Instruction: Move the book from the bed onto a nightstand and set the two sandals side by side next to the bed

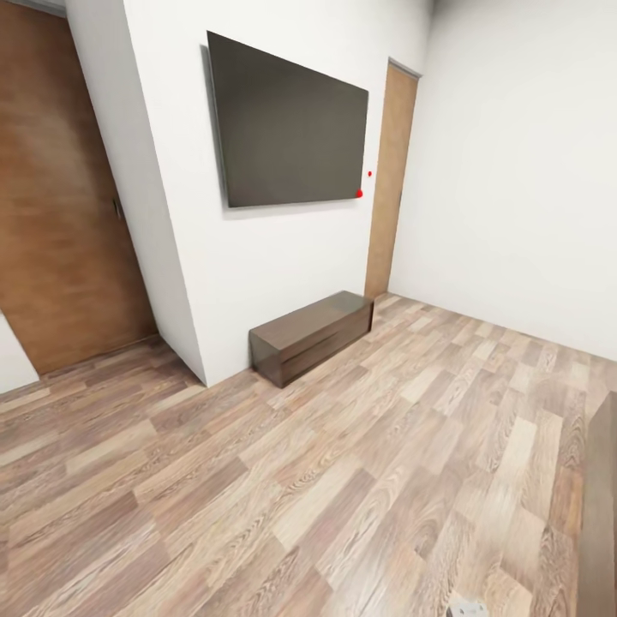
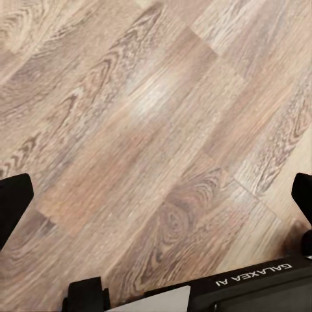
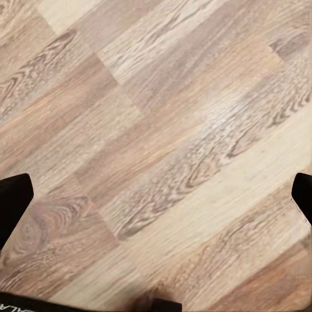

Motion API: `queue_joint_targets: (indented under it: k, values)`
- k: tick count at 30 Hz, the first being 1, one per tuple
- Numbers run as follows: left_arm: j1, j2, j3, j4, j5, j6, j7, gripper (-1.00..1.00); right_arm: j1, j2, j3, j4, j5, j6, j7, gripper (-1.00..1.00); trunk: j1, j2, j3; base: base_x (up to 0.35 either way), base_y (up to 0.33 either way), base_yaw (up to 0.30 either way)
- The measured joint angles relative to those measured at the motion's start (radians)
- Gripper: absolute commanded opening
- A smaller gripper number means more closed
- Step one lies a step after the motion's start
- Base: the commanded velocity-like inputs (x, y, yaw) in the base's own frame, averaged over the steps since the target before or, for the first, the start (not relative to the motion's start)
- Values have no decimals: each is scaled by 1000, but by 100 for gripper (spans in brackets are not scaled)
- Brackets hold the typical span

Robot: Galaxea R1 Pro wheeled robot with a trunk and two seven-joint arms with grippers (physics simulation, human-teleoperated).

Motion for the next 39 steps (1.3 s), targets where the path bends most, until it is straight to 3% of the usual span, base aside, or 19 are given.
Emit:
queue_joint_targets:
  k: [39]
  values:
    - [0,0,0,0,-1,0,0,100,0,4,0,0,2,0,0,100,0,0,0,334,0,-104]
